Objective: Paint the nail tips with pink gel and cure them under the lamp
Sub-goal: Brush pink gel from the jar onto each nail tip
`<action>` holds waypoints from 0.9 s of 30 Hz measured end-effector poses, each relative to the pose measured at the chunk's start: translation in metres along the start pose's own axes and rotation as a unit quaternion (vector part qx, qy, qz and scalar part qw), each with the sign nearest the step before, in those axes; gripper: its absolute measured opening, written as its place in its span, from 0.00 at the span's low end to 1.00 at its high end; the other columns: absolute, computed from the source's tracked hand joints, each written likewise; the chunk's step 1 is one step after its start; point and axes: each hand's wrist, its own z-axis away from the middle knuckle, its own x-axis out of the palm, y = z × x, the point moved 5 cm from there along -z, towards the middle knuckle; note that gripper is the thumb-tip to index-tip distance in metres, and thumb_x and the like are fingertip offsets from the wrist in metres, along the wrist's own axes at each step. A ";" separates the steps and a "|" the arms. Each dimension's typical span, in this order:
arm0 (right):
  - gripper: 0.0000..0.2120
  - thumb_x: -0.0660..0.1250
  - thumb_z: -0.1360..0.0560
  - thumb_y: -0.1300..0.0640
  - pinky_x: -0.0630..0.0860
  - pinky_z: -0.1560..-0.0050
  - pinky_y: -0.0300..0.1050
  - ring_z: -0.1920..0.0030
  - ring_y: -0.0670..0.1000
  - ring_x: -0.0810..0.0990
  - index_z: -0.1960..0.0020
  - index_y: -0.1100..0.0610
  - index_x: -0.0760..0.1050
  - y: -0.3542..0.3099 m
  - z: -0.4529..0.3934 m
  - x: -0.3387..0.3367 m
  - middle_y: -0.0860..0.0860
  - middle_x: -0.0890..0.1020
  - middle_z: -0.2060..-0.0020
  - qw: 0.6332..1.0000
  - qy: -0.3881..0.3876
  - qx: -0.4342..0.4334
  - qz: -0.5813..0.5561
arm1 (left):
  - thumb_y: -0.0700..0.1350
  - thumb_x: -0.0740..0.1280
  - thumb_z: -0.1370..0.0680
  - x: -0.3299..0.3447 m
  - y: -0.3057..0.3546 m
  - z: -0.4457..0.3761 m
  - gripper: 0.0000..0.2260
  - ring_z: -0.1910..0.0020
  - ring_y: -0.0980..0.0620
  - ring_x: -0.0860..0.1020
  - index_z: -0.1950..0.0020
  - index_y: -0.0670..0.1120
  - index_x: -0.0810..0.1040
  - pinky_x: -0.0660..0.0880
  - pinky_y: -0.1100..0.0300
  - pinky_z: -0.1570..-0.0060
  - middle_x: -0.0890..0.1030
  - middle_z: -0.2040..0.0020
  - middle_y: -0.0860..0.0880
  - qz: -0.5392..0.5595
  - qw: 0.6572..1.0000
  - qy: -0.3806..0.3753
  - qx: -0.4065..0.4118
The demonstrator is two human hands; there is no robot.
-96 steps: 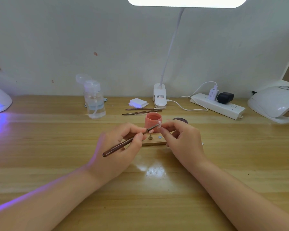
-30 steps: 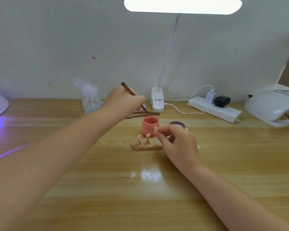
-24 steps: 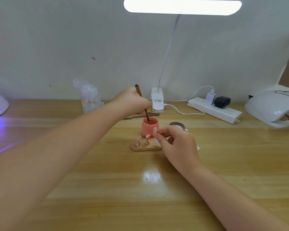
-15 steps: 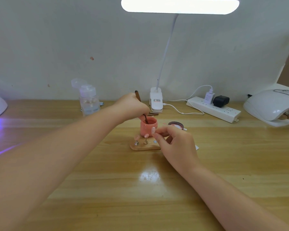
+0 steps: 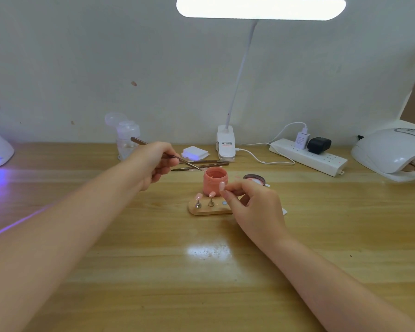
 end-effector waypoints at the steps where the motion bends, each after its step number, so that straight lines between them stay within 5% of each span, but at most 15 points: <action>1: 0.04 0.72 0.26 0.53 0.73 0.64 0.44 0.71 0.45 0.73 0.59 0.51 0.83 0.000 0.000 0.000 0.41 0.81 0.67 1.000 0.000 0.000 0.000 | 0.43 0.64 0.27 -0.001 0.000 -0.001 0.06 0.75 0.56 0.69 0.62 0.48 0.78 0.61 0.63 0.71 0.77 0.76 0.54 0.005 1.000 0.006 0.003; 19: 0.04 0.71 0.26 0.52 0.76 0.62 0.48 0.70 0.47 0.75 0.58 0.51 0.83 0.002 0.000 0.000 0.44 0.84 0.63 1.000 0.006 0.000 -0.013 | 0.45 0.65 0.25 0.007 -0.001 0.010 0.07 0.74 0.58 0.73 0.61 0.50 0.80 0.63 0.63 0.69 0.81 0.71 0.55 0.044 0.999 -0.016 0.001; 27: 0.03 0.72 0.26 0.54 0.76 0.62 0.50 0.70 0.47 0.75 0.58 0.52 0.83 0.001 0.001 -0.001 0.45 0.84 0.64 1.000 0.002 0.000 -0.009 | 0.42 0.66 0.26 -0.007 -0.008 0.017 0.05 0.76 0.57 0.75 0.58 0.45 0.80 0.66 0.64 0.71 0.81 0.72 0.52 0.097 0.992 0.050 0.058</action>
